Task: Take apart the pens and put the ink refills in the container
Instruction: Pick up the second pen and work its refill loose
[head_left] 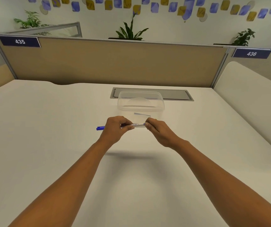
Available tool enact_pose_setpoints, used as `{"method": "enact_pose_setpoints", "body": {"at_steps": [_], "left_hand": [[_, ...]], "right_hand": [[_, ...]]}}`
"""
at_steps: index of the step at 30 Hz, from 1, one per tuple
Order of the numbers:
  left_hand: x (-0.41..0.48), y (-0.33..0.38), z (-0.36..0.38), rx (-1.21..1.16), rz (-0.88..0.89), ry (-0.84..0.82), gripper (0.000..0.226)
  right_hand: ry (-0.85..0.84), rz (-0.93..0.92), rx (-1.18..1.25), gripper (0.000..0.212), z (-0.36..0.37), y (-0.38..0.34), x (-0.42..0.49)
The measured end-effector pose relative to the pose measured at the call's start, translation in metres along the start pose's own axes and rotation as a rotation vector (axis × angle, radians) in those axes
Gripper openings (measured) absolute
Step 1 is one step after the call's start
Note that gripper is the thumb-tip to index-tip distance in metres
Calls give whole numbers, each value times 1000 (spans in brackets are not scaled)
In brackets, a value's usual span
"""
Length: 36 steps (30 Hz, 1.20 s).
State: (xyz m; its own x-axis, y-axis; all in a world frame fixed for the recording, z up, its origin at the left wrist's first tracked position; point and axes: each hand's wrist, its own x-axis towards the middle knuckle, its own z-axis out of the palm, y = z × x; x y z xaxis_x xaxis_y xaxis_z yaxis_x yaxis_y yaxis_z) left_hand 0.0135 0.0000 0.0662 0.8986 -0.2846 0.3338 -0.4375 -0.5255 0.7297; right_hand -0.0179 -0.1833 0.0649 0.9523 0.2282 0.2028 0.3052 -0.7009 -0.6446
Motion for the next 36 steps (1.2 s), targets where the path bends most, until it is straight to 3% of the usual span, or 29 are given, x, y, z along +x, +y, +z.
{"method": "enact_pose_setpoints", "body": {"at_steps": [10,15,18,22,25,29,36], "left_hand": [[-3,1,8,90,92,101,16],[-4,2,12,136,133,144,14],[-5,1,15,136,114,101,16],[0,1,13,84,60,45,16],[5,3,9,11,1,-6,15],[12,3,2,-46,-68,-84,14],[16,7,-4,-95,-155,-239,13]], "right_hand": [[-43,291,511,40,6,-8,-1],[-87,437,651,42,5,-7,3],[-89,516,608,42,6,-9,4],[93,371,355,47,11,-13,5],[233,187,233,33,15,-9,3],[169,49,86,18,14,2,-2],[202,-78,-112,23,10,6,-8]]}}
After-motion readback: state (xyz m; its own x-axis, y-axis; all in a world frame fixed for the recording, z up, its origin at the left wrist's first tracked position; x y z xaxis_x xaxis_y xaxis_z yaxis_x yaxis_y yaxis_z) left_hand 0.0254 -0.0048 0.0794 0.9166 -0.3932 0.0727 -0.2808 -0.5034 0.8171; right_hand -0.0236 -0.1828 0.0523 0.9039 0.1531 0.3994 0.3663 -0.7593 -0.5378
